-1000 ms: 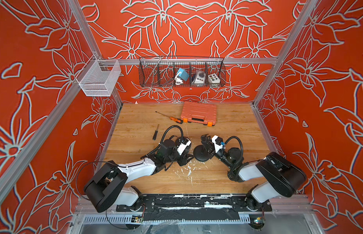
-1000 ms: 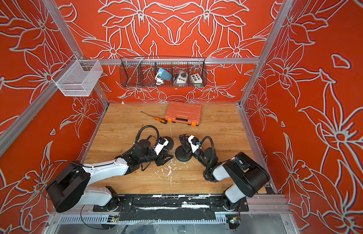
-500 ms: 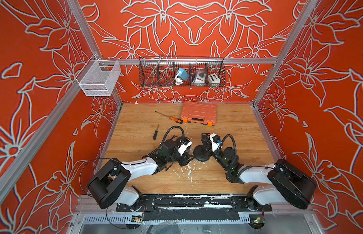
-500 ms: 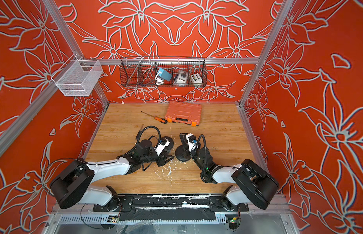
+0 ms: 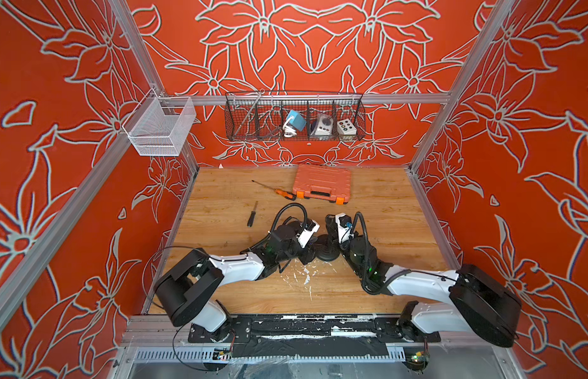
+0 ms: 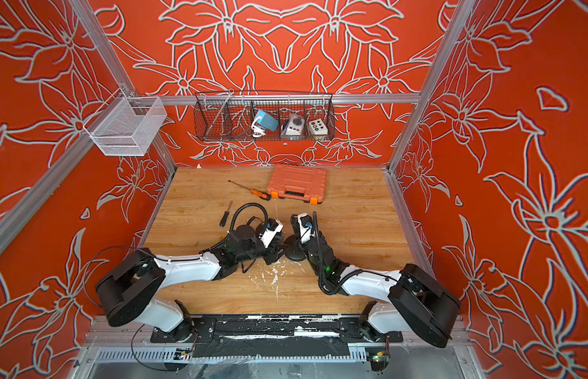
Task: Assemble a microphone stand
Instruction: Move the microphone stand base to the center of the board, then screw the microphone stand pole into the microphone stand base.
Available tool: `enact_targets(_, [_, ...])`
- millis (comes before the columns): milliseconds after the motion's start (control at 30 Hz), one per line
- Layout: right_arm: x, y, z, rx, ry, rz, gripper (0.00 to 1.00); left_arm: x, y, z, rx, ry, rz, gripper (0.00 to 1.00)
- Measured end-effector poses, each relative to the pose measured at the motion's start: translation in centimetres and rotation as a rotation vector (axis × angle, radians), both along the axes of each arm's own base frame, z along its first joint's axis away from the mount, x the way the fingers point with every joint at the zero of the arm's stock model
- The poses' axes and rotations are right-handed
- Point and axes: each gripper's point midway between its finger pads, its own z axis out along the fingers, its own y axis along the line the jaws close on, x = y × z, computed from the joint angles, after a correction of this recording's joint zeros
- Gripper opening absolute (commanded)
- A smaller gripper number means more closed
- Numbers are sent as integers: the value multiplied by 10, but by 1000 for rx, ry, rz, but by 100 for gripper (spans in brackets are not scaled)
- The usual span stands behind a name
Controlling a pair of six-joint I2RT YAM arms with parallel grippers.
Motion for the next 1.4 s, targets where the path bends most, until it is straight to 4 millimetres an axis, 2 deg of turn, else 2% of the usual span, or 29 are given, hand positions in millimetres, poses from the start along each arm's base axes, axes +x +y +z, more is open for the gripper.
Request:
enact_targets(200, [-3,4,-1,-4,8,31,0,5,-2,-25,-3,-7,10,48])
enact_targets(367, [-3,7,-1,-10,9,47,0,13,-6,-31,-33,-34,30,49])
enact_targets(567, [-3,8,0,-21,16,57,0,21,-11,-47,-46,-29,47,49])
enact_targets(667, [-3,10,2,-25,18,61,0,27,-16,-41,-59,-47,53,48])
enact_targets(833, [-2,12,2,-40,25,71,0,40,-28,-18,-105,-99,57,46])
enact_targets(967, [-3,12,2,-40,31,75,0,45,-31,-22,-107,-100,61,41])
enact_targets(1367, [-7,6,2,-36,30,81,0,41,-44,-28,-115,-129,6,11])
enact_targets(1400, [-8,5,3,-39,27,87,3,40,-45,-28,-115,-137,0,10])
